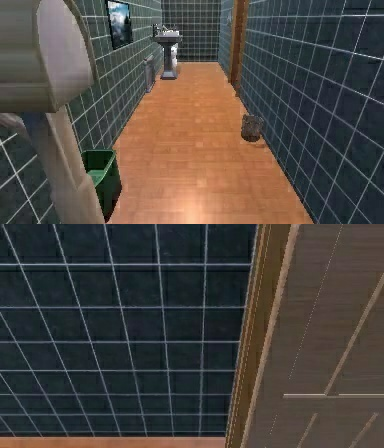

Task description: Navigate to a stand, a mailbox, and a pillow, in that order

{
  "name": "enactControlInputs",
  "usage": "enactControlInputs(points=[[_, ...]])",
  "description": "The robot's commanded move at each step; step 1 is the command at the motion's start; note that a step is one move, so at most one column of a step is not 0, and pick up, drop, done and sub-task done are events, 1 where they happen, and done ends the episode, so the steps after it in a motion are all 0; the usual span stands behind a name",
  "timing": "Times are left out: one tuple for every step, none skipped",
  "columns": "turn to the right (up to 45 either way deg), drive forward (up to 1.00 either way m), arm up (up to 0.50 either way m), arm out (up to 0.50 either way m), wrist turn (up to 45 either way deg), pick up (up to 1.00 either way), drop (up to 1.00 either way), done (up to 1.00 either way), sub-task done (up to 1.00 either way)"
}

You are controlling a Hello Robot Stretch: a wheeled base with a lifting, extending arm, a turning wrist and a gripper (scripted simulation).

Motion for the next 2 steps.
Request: enactControlInputs(points=[[0.0, 0.15, 0.00, 0.00, 0.0, 0.00, 0.00, 0.00, 0.00], [-45.0, 0.00, 0.00, 0.00, 0.0, 0.00, 0.00, 0.00, 0.00]])
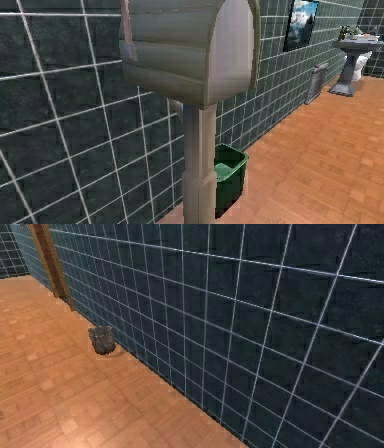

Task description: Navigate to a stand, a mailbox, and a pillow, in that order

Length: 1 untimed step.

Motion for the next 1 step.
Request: enactControlInputs(points=[[0.0, 0.00, 0.00, 0.00, 0.0, 0.00, 0.00, 0.00, 1.00]])
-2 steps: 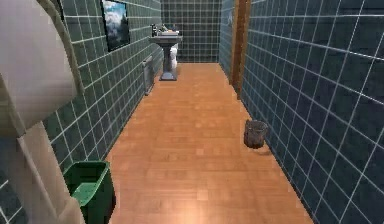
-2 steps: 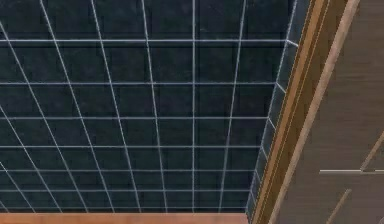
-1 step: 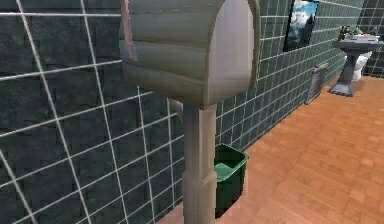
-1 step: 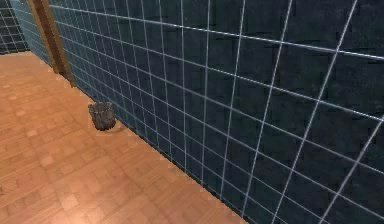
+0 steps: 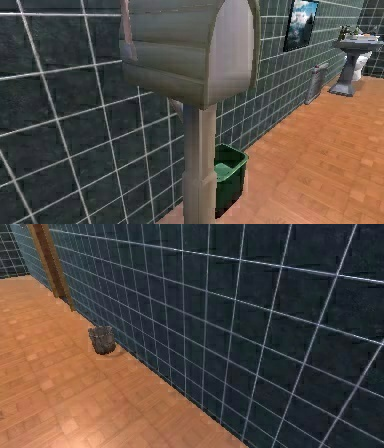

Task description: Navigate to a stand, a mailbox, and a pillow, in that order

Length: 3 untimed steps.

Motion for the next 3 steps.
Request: enactControlInputs(points=[[45.0, 0.00, 0.00, 0.00, 0.0, 0.00, 0.00, 0.00, 0.00], [45.0, 0.00, 0.00, 0.00, 0.0, 0.00, 0.00, 0.00, 0.00], [42.0, 0.00, 0.00, 0.00, 0.0, 0.00, 0.00, 0.00, 0.00]])
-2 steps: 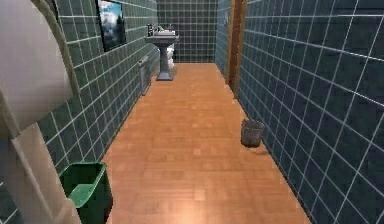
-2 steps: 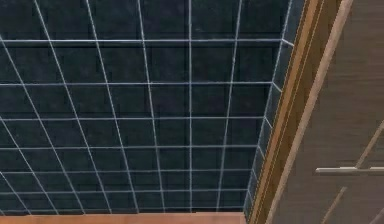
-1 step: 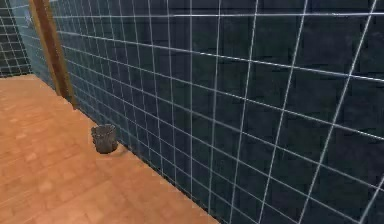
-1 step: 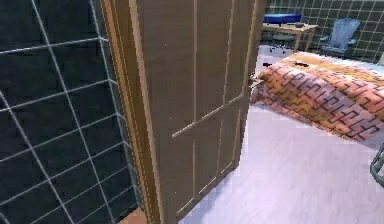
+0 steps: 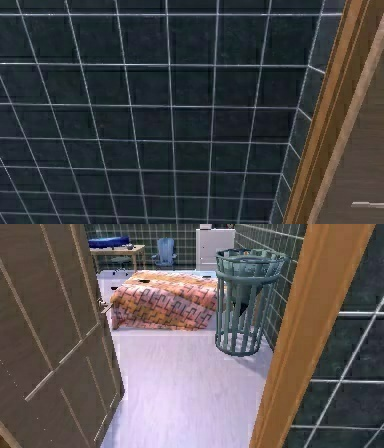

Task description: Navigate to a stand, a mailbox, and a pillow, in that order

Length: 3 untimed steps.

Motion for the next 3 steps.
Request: enactControlInputs(points=[[0.0, 0.15, 0.00, 0.00, 0.0, 0.00, 0.00, 0.00, 0.00], [-45.0, 0.00, 0.00, 0.00, 0.0, 0.00, 0.00, 0.00, 0.00], [-45.0, 0.00, 0.00, 0.00, 0.0, 0.00, 0.00, 0.00, 0.00]])
